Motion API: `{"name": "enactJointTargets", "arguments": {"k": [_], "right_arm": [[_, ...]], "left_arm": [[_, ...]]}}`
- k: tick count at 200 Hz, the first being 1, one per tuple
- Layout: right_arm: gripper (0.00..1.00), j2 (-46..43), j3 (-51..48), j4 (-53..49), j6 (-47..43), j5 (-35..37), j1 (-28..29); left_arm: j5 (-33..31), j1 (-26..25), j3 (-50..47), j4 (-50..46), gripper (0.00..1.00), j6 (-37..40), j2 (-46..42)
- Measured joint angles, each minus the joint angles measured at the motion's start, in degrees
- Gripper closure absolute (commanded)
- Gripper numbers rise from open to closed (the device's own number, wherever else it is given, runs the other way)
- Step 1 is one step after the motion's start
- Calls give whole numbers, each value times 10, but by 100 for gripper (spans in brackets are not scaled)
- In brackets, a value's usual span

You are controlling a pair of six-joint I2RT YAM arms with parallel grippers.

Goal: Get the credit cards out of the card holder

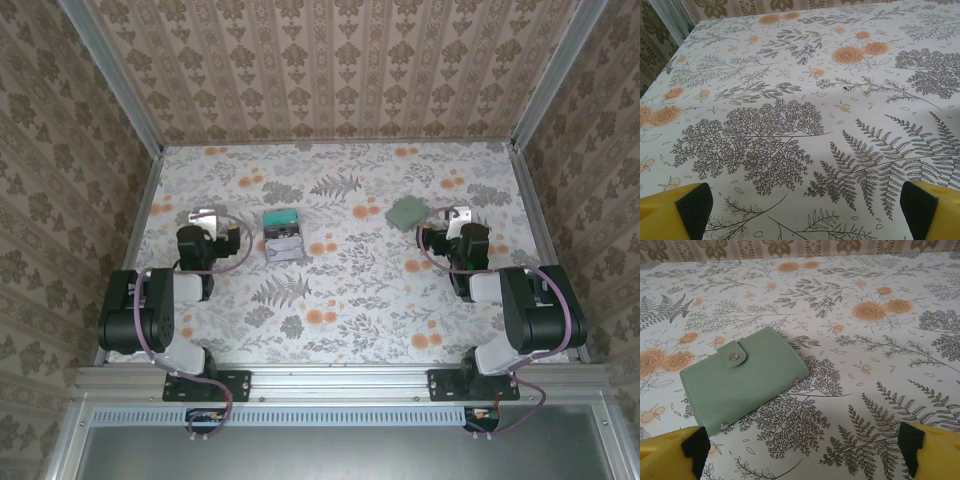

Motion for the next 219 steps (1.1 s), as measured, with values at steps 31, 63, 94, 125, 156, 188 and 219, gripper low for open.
{"name": "enactJointTargets", "arguments": {"k": [31,63,94,125,156,188,219], "right_arm": [[0,0,0,0,0,0,0],[1,0,0,0,0,0,0],[0,0,0,0,0,0,0],[0,0,0,0,0,0,0],[0,0,0,0,0,0,0],[0,0,0,0,0,0,0],[1,0,0,0,0,0,0]], "left_arm": [[0,0,0,0,0,0,0],[0,0,0,0,0,0,0],[0,0,0,0,0,0,0],[0,0,0,0,0,0,0],[15,13,0,0,0,0,0],[24,18,0,0,0,0,0],[19,18,13,-55,0,-1,-25]]}}
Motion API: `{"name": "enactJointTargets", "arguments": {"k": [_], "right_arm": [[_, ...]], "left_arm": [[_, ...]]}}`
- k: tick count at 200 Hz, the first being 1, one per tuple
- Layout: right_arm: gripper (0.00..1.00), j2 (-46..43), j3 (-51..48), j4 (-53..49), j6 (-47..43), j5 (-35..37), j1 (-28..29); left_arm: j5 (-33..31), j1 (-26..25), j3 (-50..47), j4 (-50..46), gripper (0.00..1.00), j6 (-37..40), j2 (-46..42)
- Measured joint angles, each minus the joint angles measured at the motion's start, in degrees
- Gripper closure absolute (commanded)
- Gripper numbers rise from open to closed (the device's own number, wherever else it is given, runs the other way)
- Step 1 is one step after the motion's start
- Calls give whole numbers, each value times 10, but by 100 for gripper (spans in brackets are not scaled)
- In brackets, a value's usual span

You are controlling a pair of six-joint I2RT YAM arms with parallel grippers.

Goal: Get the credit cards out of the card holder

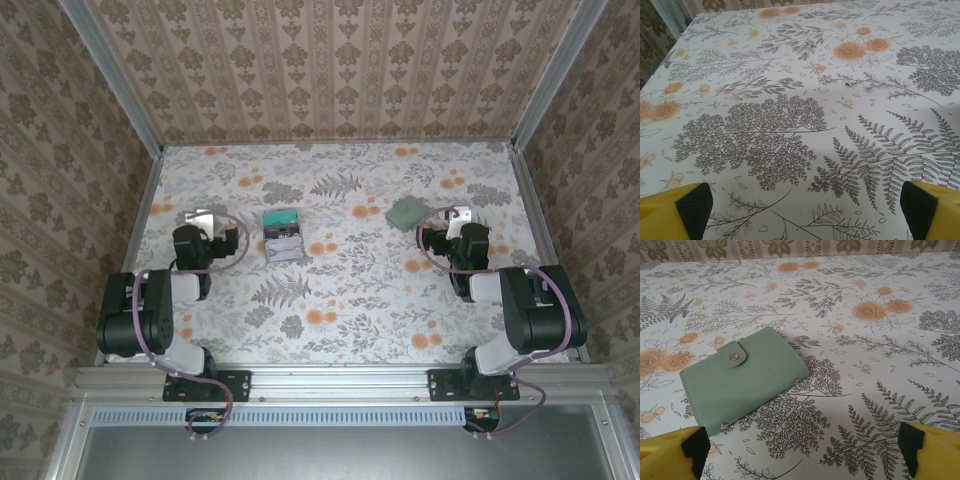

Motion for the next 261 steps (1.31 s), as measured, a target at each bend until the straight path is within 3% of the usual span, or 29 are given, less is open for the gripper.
{"name": "enactJointTargets", "arguments": {"k": [23,51,75,103,150,191,241,261], "right_arm": [[0,-23,1,-22,0,0,0],[0,-105,44,-140,25,20,0],[0,-149,119,-249,111,74,0],[0,-152,207,-369,202,104,-7],[0,-10,358,-497,265,40,-5],[2,164,509,-614,269,26,33],[27,276,632,-694,250,33,77],[29,315,675,-714,243,42,84]], "left_arm": [[-27,-2,55,-119,0,-4,-67],[-70,-4,171,-275,0,-35,-150],[-100,4,271,-408,0,-115,-197],[-103,23,319,-502,0,-191,-225],[-53,-3,350,-608,0,-250,-196],[-47,-59,460,-734,0,-262,-109],[-40,-64,498,-809,0,-275,-82],[-38,-64,492,-812,0,-277,-93]]}}
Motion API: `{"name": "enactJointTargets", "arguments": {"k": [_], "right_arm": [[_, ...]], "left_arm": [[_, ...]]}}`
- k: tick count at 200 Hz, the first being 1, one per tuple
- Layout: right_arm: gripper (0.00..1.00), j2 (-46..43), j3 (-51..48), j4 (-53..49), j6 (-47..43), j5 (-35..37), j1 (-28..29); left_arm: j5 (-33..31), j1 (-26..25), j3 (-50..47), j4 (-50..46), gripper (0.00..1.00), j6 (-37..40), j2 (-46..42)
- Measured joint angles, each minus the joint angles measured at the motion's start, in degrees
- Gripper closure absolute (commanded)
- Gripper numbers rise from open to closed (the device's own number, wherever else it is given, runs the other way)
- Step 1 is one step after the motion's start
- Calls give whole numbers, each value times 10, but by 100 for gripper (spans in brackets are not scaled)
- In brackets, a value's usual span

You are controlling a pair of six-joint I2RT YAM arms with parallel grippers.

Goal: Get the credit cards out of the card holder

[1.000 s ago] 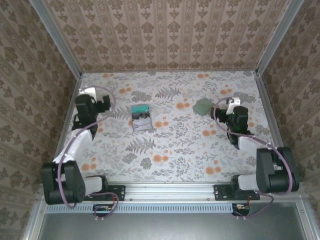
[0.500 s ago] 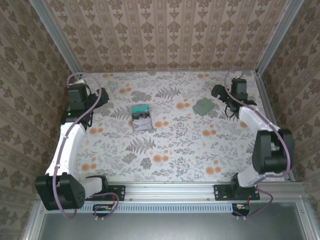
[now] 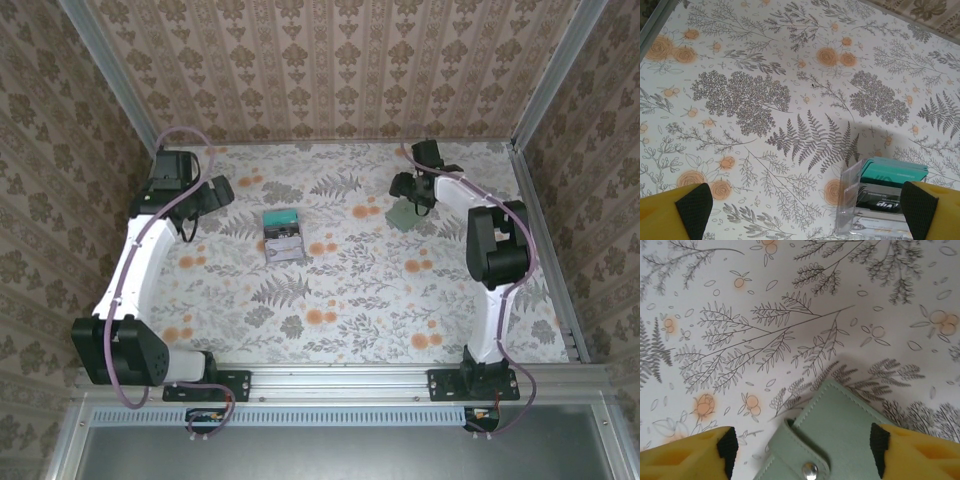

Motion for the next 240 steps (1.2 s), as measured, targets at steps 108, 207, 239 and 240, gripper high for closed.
{"name": "enactJointTargets", "arguments": {"k": [108,207,239,240], "right_arm": [[38,57,48,-54,-20,50,13],[37,-73,-140,-41,-2,49,154],[35,-99,-176,-36,3,50,212],[35,-99,-176,-35,3,50,214]], "left_arm": [[7,-3,0,-14,0,0,10],[22,-10,0,-3,0,1,58],[15,-32,0,6,0,13,68],[14,-33,0,6,0,14,68]]}}
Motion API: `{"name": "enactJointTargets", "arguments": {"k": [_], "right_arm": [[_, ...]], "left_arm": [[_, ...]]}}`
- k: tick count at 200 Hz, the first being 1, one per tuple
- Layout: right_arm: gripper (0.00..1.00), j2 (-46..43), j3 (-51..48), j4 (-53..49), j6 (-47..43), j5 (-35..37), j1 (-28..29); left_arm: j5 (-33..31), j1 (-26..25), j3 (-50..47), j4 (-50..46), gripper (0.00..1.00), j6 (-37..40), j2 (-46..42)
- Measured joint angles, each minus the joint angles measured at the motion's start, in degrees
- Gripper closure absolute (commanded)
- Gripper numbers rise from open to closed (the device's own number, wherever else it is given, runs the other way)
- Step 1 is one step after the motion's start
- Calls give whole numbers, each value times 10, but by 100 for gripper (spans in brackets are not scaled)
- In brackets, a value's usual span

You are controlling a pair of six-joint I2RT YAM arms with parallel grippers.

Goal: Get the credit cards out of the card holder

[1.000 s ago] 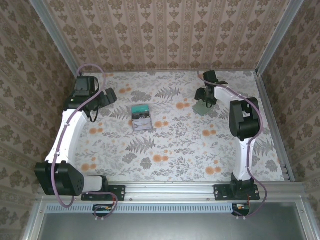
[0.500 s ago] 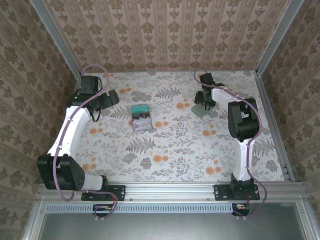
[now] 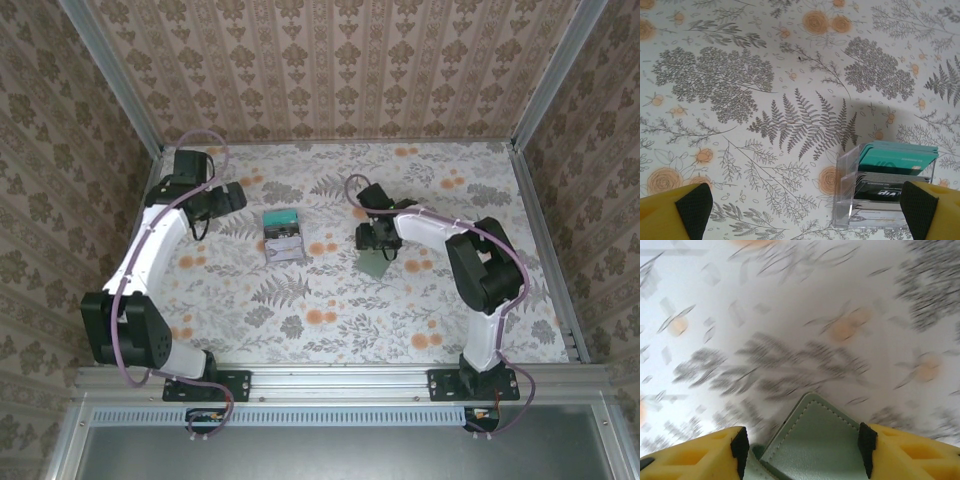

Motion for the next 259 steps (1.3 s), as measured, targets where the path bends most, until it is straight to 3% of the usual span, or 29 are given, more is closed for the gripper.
{"name": "enactJointTargets", "arguments": {"k": [52,89,129,162,170,184,212,259], "right_arm": [[25,-32,-29,14,8,-17,35],[22,-139,-103,49,10,-43,27],[18,-283,-203,90,25,-61,10],[10,-395,-286,107,49,-63,-29],[8,-417,-304,107,56,-64,-40],[1,-448,-328,108,65,-65,-57],[0,-508,-370,106,84,-66,-70],[0,-599,-416,92,112,-63,-87]], "left_arm": [[-19,-74,0,7,0,9,16],[-30,-188,-27,43,2,-3,16],[-21,-322,-32,66,17,-39,55],[-12,-391,13,58,31,-50,151],[-9,-403,25,55,32,-48,173],[-7,-422,46,46,43,-44,202],[3,-448,86,35,54,-30,242],[20,-460,123,24,56,-14,287]]}}
